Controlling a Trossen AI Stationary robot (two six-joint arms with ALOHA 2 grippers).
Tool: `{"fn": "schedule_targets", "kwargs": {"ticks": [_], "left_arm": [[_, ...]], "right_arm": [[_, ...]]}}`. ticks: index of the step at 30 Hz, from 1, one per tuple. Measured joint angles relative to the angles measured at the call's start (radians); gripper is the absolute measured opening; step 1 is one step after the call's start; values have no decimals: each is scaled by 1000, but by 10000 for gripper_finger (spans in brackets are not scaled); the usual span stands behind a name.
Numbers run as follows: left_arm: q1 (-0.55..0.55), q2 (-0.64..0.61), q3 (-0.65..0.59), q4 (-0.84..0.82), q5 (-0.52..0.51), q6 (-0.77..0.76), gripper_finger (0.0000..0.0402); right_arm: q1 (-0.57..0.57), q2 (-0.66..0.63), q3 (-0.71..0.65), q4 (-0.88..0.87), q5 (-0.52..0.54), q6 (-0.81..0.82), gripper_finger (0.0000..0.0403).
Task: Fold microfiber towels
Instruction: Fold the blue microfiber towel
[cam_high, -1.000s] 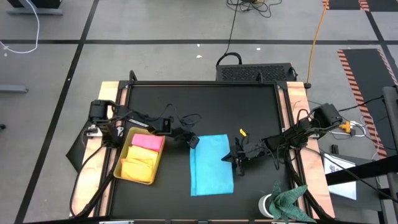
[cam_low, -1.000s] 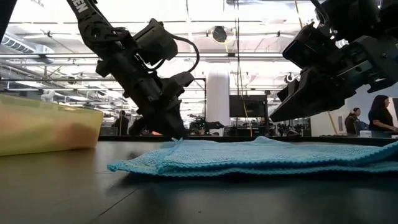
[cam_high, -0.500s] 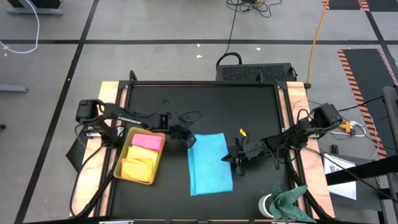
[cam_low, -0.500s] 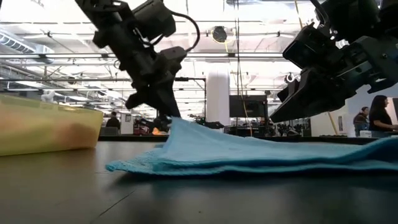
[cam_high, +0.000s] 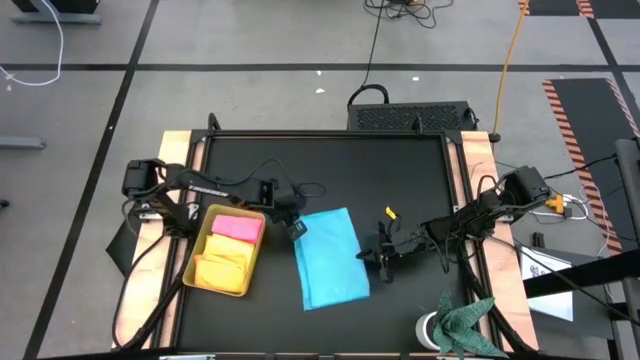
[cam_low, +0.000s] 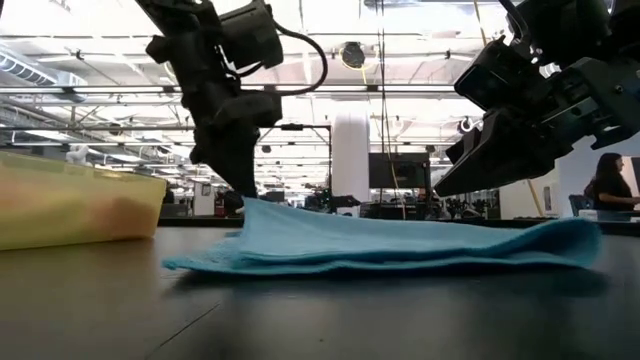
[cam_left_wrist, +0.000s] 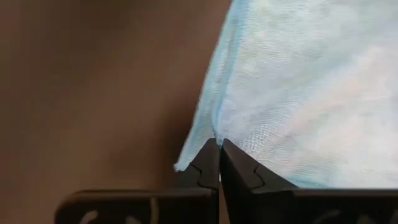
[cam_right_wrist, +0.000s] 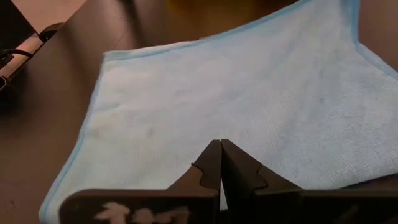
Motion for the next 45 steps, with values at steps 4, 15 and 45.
{"fn": "schedule_targets", "kwargs": {"ticks": [4, 15, 45], "left_arm": [[2, 6, 0, -5, -55, 80, 10], [103, 22, 43, -222, -12, 207, 188], [-289, 165, 14, 254, 179, 451, 98]], "right_arm": [[0, 0, 0, 0, 0, 0, 0], [0, 1, 1, 21, 0, 20, 2], [-369, 56, 138, -226, 166, 3, 4]]}}
